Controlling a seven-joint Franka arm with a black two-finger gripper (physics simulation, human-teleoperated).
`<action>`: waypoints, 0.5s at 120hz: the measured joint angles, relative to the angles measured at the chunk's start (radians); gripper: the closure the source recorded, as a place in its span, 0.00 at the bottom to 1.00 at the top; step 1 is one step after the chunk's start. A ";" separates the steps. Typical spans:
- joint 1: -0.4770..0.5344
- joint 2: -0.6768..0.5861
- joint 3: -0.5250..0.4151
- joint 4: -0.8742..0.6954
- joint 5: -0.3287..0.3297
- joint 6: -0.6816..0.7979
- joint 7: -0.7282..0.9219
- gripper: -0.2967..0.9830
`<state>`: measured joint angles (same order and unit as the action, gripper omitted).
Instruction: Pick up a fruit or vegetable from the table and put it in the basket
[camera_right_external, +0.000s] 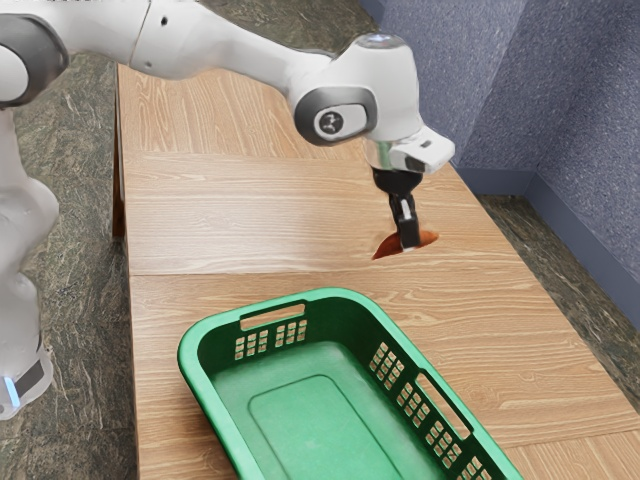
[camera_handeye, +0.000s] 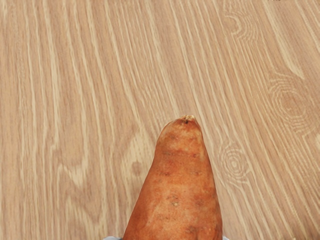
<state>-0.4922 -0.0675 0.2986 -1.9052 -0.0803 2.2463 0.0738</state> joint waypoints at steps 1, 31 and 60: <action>-0.009 0.001 -0.008 0.003 0.000 0.000 -0.002 0.64; -0.111 0.072 -0.174 0.054 -0.006 0.001 -0.089 0.64; -0.176 0.102 -0.215 0.059 -0.030 0.004 -0.169 0.38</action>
<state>-0.6677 0.0348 0.0835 -1.8459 -0.1099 2.2502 -0.0954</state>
